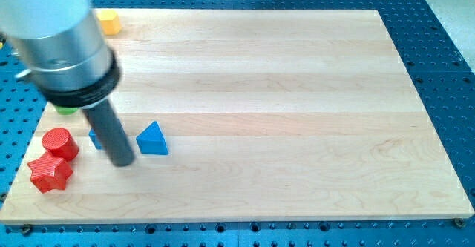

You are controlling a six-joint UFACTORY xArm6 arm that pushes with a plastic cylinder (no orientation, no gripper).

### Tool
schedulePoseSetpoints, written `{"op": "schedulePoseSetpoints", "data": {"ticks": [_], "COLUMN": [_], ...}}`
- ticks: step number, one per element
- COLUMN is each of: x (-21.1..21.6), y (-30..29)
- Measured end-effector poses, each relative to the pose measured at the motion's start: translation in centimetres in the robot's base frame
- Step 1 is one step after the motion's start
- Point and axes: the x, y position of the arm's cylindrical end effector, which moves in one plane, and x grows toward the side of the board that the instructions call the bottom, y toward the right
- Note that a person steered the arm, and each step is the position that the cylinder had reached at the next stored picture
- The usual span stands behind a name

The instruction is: Push the blue cube above the red circle

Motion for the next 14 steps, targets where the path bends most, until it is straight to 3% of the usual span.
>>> {"op": "schedulePoseSetpoints", "data": {"ticks": [3, 10, 12, 14], "x": [-1.9, -4.4, 0.1, 0.5], "y": [-5.5, -6.2, -3.6, -5.8]}}
